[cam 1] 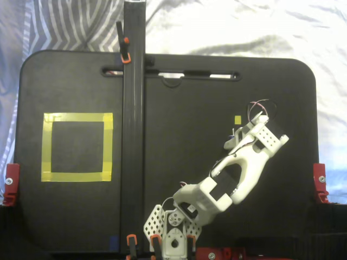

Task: Grasp a block and put it in the designated area.

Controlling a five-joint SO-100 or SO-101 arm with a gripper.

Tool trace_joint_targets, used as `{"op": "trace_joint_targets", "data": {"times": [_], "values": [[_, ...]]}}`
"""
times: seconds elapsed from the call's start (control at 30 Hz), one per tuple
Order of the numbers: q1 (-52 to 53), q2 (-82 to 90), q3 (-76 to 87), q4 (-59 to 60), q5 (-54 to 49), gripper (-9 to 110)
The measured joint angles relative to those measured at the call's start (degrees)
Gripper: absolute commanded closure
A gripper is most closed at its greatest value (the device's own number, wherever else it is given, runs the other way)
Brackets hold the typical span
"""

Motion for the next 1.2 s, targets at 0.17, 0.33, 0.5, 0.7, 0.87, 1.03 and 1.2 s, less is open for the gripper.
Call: {"op": "trace_joint_targets", "data": {"times": [0.17,0.33,0.5,0.7,0.87,1.03,1.2], "values": [[-0.18,0.09,0.0,0.0,0.0,80],[-0.26,1.58,0.09,1.41,0.09,80],[-0.35,6.5,0.09,4.57,0.26,80],[-1.85,12.66,0.09,8.61,1.14,80],[-2.99,16.44,0.09,11.34,2.37,80],[-4.92,17.58,0.09,12.13,5.62,80],[-10.2,17.58,0.09,10.72,12.83,80]]}}
